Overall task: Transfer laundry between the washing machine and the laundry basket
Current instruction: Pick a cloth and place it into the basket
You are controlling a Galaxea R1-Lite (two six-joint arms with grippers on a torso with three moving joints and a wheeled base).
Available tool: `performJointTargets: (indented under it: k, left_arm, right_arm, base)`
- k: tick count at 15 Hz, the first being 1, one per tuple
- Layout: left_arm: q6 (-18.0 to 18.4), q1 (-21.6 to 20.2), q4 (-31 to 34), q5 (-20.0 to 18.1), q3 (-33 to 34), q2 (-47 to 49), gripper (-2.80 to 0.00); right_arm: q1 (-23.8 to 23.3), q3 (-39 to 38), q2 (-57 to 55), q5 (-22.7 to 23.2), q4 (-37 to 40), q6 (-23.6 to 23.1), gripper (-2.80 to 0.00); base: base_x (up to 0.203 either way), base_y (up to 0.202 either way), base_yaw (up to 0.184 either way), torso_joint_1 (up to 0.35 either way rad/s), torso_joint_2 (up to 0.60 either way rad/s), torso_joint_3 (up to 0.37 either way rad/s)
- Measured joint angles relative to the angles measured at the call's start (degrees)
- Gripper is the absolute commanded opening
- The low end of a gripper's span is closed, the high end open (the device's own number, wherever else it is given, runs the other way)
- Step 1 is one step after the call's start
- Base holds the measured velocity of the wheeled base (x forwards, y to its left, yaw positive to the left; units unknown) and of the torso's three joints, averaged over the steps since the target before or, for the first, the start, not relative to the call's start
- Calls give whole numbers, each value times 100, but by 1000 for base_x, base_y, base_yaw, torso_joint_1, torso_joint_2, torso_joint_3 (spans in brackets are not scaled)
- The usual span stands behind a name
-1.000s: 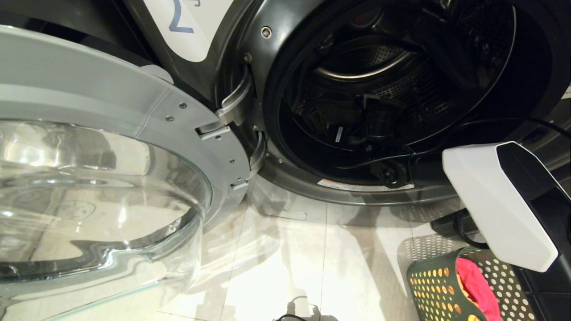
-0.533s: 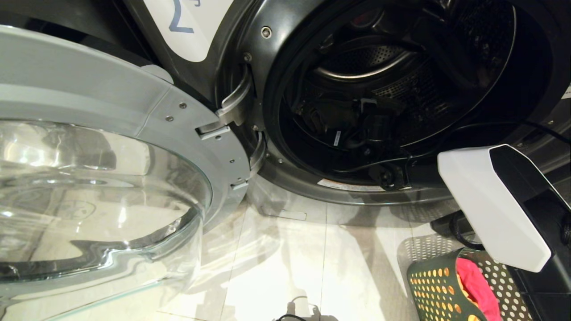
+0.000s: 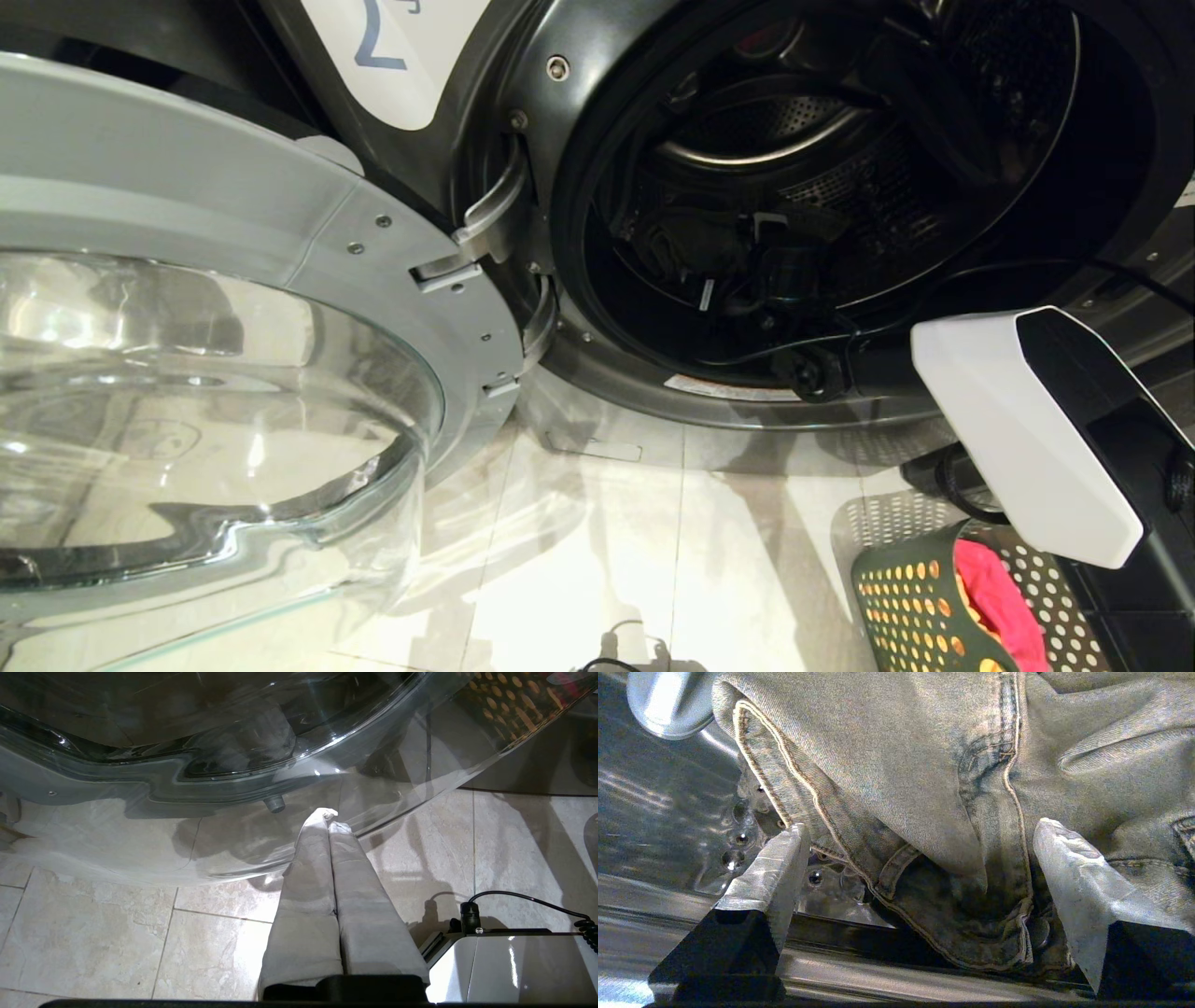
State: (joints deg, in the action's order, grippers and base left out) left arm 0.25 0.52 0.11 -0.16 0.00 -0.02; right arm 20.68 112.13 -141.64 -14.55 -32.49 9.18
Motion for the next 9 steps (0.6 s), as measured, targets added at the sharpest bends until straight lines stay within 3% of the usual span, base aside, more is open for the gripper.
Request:
performJointTargets:
  k: [9]
  left_arm:
    - [2, 0, -1, -2, 0, 0, -280]
  right_arm:
    - [-172, 71, -63, 66, 18, -21, 0]
  base:
    - [0, 0, 0, 0, 0, 0]
